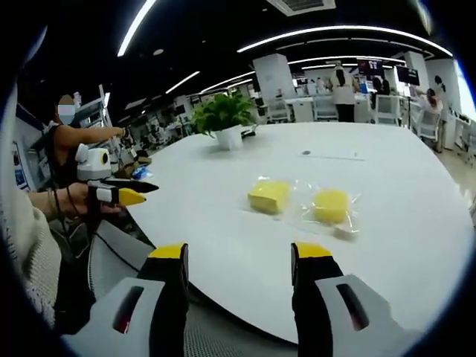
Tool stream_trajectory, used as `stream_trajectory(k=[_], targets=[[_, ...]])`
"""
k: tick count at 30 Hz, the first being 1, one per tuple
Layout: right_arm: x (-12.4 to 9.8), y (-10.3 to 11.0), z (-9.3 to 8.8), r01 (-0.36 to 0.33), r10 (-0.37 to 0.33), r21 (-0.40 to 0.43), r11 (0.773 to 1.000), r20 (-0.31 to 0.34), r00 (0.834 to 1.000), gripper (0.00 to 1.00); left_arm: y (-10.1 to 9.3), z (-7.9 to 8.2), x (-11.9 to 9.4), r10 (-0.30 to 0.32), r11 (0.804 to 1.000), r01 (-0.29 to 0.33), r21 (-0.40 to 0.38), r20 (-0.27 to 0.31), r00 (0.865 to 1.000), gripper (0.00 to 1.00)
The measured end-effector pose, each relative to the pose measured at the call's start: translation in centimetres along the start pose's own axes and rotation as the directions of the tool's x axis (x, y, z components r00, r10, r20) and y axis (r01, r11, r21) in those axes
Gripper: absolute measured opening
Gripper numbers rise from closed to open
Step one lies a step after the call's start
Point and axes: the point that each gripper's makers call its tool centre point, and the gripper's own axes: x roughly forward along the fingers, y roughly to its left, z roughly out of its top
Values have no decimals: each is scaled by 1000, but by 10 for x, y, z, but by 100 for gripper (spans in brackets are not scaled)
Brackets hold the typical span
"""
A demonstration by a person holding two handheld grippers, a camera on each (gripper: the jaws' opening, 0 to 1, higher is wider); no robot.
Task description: Compare the silicone blocks by pressing each to a similar depth, holding the contact briefly, and releasing to observe deformation and rebound differences across the visible hardness samples.
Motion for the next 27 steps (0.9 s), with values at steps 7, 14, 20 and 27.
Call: stream_trajectory(k=[7,14,20,27], targets=[[1,-5,-3,-23,23,-14,1000,-10,1000,51,-2,1,-9,35,999,-35,6,14,999,71],[4,-5,-6,-33,33,-14,999,-7,999,52,-4,0,-7,36,999,-36,15,17,999,72],[3,-7,-6,-24,24,-16,1000,7,1000,52,-10,-1,-3,15,999,-16,34,6,1000,72],[2,-9,-9,-16,16,-12,1000,2,1000,51,-8,-1,-4,15,1000,-15,26,15,1000,72]])
